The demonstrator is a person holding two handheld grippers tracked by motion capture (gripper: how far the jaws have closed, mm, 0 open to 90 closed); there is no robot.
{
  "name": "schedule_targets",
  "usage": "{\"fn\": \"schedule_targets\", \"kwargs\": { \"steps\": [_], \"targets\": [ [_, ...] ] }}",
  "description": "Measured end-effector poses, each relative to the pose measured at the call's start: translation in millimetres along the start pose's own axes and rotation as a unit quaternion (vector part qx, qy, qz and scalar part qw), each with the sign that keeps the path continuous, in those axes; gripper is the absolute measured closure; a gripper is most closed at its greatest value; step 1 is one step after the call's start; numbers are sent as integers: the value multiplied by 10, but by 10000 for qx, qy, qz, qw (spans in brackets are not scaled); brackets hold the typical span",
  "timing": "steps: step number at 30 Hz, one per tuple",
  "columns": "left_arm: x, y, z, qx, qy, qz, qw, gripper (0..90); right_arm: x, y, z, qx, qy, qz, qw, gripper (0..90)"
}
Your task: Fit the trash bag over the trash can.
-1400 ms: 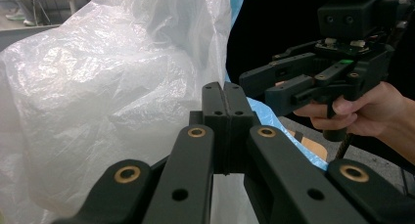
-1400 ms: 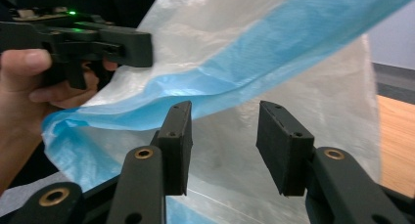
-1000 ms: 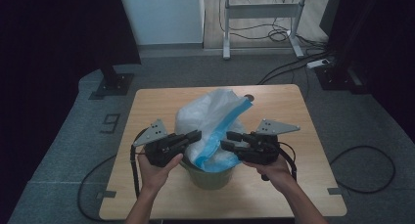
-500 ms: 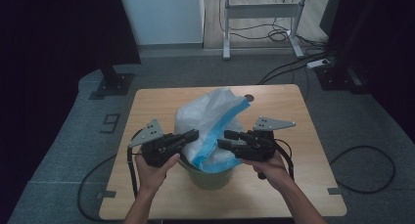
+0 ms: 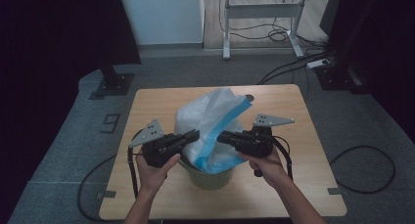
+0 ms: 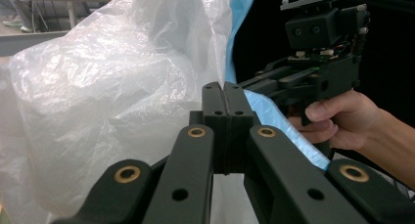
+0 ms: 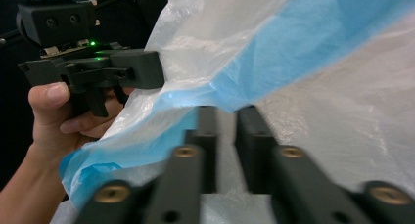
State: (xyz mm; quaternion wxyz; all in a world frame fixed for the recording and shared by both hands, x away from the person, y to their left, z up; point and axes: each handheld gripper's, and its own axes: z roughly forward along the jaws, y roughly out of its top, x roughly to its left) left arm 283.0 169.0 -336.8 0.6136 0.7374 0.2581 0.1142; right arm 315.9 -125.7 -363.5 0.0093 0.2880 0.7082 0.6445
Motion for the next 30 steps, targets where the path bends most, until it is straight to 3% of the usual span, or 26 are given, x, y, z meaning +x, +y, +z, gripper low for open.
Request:
{"fn": "schedule_targets", "kwargs": {
  "steps": [1,17,20,23,27,30],
  "targets": [
    [-2,0,-9,-21,4,12,10000,900,3,2,-3,-12,-24,-45,10000,890],
    [-51,17,-7,-102,-52,177,9998,900,63,35,-80,20,-579,-385,9976,895],
    [-65,23,-10,-127,-51,204,9997,827,59,49,-111,-28,-734,-391,9965,895],
    [-79,30,5,-68,-47,234,9997,794,49,59,-145,-78,-744,-379,9965,895],
    [-102,44,14,-17,56,363,9993,900,84,72,-166,-122,-748,-447,9961,895],
    [-103,54,-11,-156,100,396,9990,900,96,79,-178,-105,-773,-471,9958,895]
  ]
}}
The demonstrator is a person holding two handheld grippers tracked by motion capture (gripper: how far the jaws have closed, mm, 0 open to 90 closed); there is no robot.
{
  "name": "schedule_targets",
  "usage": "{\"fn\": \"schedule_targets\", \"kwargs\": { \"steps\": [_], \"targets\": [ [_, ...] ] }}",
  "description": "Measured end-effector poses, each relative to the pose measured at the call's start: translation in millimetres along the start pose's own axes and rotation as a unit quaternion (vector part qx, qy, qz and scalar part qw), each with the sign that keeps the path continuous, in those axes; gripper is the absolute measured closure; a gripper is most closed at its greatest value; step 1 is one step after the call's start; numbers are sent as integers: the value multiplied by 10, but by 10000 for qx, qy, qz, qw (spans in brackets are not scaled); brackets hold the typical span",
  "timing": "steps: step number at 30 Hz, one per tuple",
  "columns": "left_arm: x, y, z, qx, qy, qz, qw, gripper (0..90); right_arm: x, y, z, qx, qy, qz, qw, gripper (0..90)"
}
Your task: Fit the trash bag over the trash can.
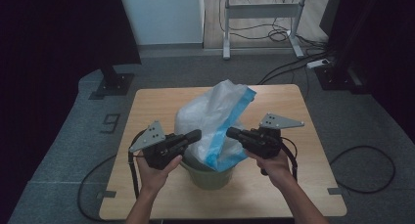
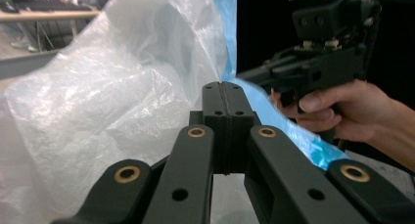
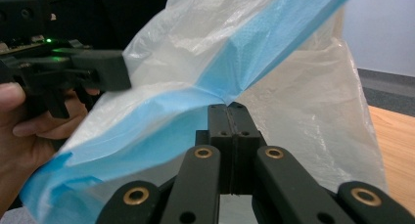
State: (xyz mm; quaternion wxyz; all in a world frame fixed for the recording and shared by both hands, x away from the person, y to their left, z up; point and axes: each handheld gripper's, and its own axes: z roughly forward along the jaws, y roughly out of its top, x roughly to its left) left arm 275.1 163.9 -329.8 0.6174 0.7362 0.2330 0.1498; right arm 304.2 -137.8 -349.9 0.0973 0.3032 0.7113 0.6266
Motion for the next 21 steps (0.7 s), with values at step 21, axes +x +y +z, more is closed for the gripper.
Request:
{"fn": "schedule_targets", "kwargs": {
  "steps": [21],
  "targets": [
    [-15,18,101,245,197,199,9993,671,12,-10,-14,156,-180,-156,9996,895]
  ]
}}
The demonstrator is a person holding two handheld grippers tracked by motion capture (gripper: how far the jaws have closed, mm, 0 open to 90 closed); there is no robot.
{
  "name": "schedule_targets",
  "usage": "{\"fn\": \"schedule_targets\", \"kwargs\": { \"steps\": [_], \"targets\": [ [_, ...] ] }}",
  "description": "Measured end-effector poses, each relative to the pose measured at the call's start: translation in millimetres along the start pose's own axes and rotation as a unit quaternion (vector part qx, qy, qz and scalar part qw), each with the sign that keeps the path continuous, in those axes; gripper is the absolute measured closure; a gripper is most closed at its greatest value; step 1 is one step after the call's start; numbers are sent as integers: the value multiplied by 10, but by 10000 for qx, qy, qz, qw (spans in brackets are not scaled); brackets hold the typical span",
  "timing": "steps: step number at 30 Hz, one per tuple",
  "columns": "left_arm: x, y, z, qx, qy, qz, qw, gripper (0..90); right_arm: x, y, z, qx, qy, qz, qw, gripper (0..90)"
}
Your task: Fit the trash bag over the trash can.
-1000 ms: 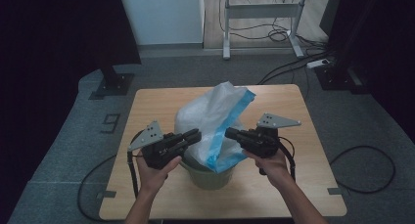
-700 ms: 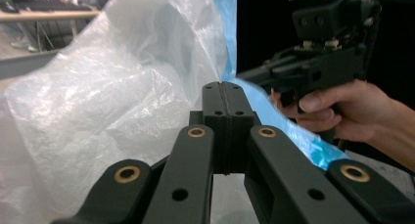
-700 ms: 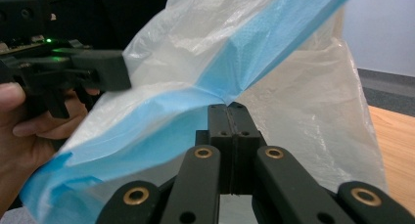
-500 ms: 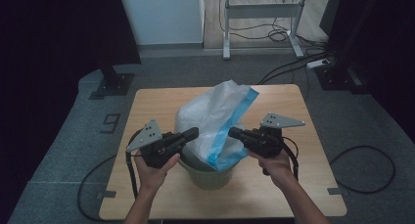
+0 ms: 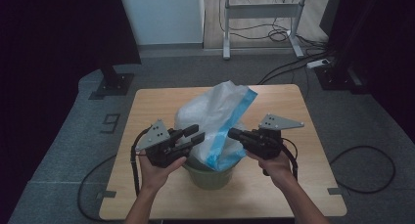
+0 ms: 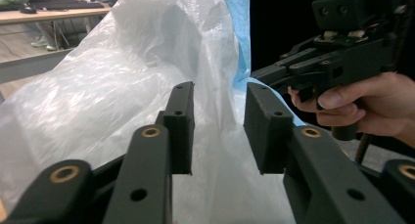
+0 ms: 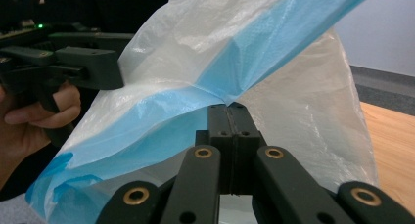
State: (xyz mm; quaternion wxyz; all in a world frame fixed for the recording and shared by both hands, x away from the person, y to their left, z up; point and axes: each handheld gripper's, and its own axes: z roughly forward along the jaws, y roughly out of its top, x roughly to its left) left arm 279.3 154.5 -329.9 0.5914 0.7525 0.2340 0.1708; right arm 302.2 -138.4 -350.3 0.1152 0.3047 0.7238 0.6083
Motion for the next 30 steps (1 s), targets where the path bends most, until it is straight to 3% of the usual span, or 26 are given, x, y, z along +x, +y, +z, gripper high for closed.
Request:
{"fn": "schedule_targets", "kwargs": {
  "steps": [4,10,14,18,21,24,30],
  "targets": [
    [-1,25,-3,-56,-130,23,9999,900,25,9,-5,10,17,-70,10000,895],
    [38,21,-58,-349,-162,-120,9992,900,8,13,-23,14,-8,-18,10000,895],
    [89,-5,-75,-335,-209,-255,9989,900,-32,4,-29,-6,-63,79,9999,896],
    [86,-26,-81,-303,-92,-240,9992,900,-42,-7,-28,11,-54,84,9999,895],
    [15,-20,-82,-217,14,-133,9997,780,-23,-1,-13,24,-76,51,10000,895],
    [-102,-12,-112,-157,338,92,9993,656,4,9,8,85,-162,-18,9998,895],
    [-255,41,-195,30,298,336,9990,587,38,33,39,193,-242,-94,9995,895]
  ]
}}
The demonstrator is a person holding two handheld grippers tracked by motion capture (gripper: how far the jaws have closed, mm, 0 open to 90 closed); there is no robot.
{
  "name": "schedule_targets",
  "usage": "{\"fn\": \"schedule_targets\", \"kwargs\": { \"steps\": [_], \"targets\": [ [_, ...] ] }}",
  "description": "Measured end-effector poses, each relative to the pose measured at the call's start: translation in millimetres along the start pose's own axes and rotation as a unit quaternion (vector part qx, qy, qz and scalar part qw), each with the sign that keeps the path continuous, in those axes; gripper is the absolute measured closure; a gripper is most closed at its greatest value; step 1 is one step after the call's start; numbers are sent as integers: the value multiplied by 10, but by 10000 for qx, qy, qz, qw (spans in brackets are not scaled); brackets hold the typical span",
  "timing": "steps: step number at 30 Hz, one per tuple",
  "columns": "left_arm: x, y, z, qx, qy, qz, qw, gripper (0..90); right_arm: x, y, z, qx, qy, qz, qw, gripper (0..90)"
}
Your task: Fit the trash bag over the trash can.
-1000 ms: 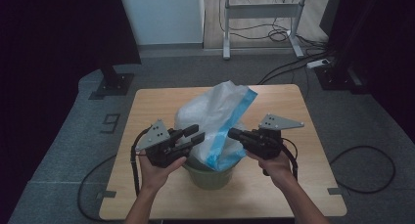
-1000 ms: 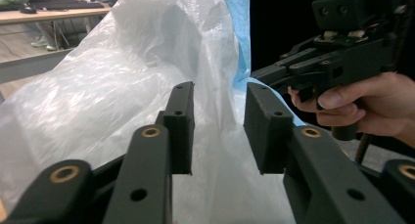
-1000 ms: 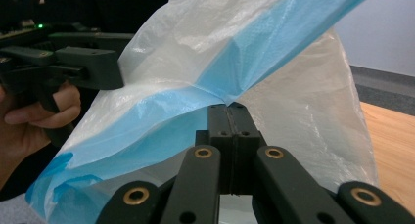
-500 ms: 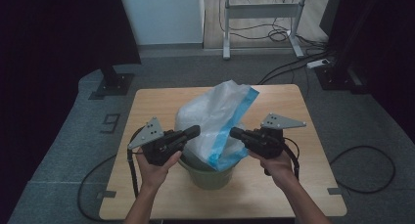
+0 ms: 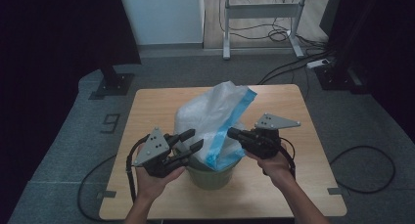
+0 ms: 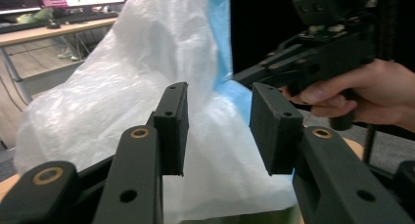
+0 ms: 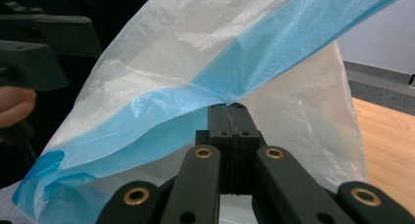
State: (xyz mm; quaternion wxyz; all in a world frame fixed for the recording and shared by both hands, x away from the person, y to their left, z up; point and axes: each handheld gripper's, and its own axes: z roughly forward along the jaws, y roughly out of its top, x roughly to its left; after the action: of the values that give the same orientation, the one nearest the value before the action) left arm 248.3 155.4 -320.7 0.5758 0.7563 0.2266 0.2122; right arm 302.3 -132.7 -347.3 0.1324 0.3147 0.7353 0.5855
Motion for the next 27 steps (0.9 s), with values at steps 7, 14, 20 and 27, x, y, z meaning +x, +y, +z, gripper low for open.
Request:
{"fn": "schedule_targets", "kwargs": {
  "steps": [7,14,20,27],
  "targets": [
    [1,-1,63,431,-134,-20,9990,501,130,51,88,42,183,-166,9997,895],
    [97,-112,73,609,-186,-180,9978,343,204,74,190,79,360,-293,9989,895],
    [158,-125,54,752,117,-166,9970,294,278,115,285,120,393,-404,9983,895],
    [225,-99,84,831,204,-236,9961,392,358,123,345,189,360,-578,9975,895]
  ]
}}
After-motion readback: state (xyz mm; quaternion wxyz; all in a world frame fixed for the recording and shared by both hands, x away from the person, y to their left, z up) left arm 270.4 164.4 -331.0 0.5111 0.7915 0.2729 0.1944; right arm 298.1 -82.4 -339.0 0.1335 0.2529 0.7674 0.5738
